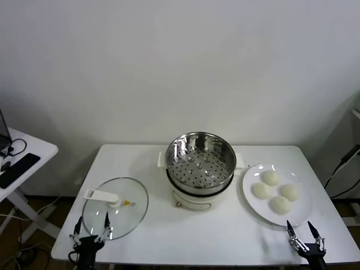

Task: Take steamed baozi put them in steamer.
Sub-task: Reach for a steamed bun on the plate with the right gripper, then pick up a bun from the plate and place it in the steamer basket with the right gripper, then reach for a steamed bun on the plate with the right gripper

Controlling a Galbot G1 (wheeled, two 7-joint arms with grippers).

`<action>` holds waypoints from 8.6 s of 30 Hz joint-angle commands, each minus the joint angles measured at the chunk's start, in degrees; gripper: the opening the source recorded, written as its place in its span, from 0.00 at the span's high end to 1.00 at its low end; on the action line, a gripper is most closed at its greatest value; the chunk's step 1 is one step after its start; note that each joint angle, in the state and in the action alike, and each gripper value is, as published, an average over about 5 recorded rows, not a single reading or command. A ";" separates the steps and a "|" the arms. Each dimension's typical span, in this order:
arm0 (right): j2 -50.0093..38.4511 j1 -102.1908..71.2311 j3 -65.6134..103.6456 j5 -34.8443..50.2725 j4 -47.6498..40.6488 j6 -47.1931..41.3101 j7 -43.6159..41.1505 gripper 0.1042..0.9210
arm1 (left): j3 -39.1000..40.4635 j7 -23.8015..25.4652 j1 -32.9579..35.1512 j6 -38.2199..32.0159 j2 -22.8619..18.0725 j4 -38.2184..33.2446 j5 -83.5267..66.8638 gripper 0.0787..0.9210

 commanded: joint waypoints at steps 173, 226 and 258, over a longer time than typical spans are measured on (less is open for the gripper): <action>14.17 120.51 -106.67 -59.79 -44.41 17.36 -38.20 0.37 | 1.76 -1.14 -2.39 -5.34 0.61 6.90 7.85 0.12; -25.48 145.20 -142.72 -8.78 -12.13 -33.07 -42.58 0.12 | 2.01 -1.09 -1.94 -5.68 1.16 6.50 8.08 0.12; -18.66 110.08 -114.13 -22.84 -26.39 -39.49 -37.19 0.12 | 1.26 -1.04 -1.56 -6.12 1.42 7.65 9.29 0.12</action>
